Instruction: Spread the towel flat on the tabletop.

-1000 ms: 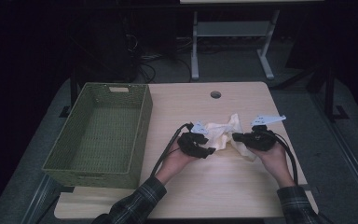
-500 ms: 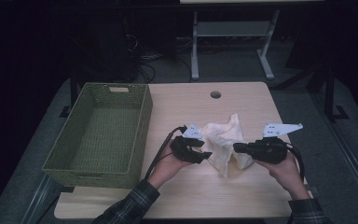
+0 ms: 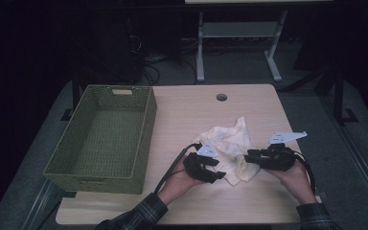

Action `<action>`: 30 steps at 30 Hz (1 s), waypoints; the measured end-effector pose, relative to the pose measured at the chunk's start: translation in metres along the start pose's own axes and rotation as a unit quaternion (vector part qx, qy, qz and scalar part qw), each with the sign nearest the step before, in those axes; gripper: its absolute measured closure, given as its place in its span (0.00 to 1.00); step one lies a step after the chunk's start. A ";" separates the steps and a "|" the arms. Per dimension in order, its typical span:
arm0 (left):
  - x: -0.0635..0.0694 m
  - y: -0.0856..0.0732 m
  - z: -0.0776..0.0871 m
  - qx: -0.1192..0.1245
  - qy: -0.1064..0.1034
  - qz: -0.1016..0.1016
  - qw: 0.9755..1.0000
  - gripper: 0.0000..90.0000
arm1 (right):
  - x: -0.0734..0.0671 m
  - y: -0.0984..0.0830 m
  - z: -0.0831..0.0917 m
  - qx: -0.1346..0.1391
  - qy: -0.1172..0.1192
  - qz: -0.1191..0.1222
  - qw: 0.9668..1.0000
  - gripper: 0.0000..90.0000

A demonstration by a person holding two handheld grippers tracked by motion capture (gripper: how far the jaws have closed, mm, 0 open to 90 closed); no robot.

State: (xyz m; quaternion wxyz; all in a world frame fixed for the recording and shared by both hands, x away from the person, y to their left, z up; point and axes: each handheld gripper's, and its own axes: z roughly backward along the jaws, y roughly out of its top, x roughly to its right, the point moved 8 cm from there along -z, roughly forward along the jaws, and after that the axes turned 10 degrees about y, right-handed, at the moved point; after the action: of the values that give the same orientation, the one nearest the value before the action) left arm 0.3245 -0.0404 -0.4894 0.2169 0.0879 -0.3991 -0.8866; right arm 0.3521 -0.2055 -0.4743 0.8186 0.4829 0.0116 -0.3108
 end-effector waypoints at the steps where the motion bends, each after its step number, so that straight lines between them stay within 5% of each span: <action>1: 0.000 0.000 0.000 0.000 0.000 0.000 1.000 0.53 | 0.001 0.000 0.003 0.004 -0.002 -0.004 1.000 0.72; 8: 0.029 0.002 -0.030 -0.007 -0.027 -0.020 0.999 0.56 | 0.012 -0.005 0.016 0.011 -0.030 -0.006 0.999 0.70; 12: 0.035 -0.004 -0.046 -0.026 -0.019 -0.037 0.999 0.62 | 0.016 -0.007 0.020 0.014 -0.037 -0.013 0.999 0.70; 15: 0.031 -0.005 -0.050 -0.027 0.000 -0.038 0.999 0.77 | 0.018 -0.007 0.022 0.017 -0.042 -0.012 0.999 0.70; 19: 0.026 -0.006 -0.046 -0.035 0.004 -0.034 0.999 0.93 | 0.019 -0.006 0.024 0.020 -0.045 -0.014 0.999 0.70; 25: 0.018 -0.004 -0.023 -0.024 0.006 -0.026 0.999 0.94 | 0.021 -0.008 0.027 0.020 -0.051 -0.017 0.998 0.70; 30: -0.001 -0.007 0.000 -0.016 0.030 -0.016 0.999 0.94 | 0.025 -0.016 0.028 0.011 -0.061 -0.018 0.998 0.70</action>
State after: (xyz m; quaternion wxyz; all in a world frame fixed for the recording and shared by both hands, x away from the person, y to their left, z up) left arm 0.3229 -0.0358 -0.4952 0.2159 0.1175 -0.3762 -0.8933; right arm 0.3559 -0.2453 -0.4795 0.8066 0.4717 -0.0331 -0.3547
